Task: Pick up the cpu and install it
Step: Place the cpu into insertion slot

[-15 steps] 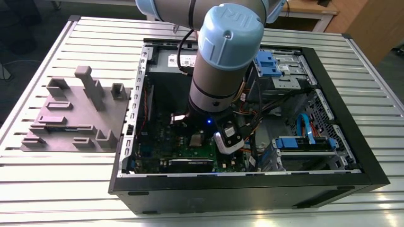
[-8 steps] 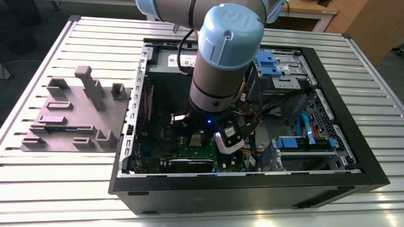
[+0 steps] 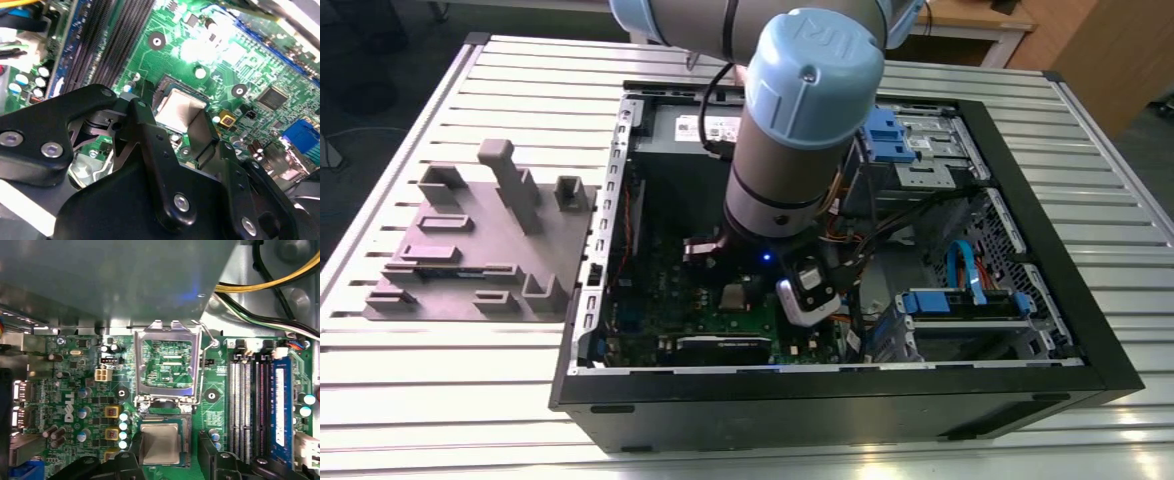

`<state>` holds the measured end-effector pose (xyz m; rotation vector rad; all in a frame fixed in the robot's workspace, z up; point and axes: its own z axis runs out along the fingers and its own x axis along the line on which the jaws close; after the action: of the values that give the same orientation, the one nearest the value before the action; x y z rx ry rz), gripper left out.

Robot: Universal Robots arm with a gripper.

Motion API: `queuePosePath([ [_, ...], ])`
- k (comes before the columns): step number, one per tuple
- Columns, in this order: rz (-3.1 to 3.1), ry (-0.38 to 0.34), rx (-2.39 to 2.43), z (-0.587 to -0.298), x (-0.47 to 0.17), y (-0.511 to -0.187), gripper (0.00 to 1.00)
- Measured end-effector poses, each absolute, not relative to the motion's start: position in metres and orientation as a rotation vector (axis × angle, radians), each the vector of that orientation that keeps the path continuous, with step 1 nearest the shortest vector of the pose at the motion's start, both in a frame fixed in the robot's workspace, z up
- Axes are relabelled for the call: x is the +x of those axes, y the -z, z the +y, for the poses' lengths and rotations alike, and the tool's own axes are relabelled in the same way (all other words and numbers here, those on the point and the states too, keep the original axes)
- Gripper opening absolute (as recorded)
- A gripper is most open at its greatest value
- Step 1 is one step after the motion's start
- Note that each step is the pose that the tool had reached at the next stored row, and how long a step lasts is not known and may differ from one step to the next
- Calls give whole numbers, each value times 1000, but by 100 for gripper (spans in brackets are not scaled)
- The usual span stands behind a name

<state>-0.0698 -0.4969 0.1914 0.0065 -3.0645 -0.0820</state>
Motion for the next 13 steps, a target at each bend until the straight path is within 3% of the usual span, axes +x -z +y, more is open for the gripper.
queuePosePath([
  [13, -3062, 93, 2, -496, -64, -193, 55],
])
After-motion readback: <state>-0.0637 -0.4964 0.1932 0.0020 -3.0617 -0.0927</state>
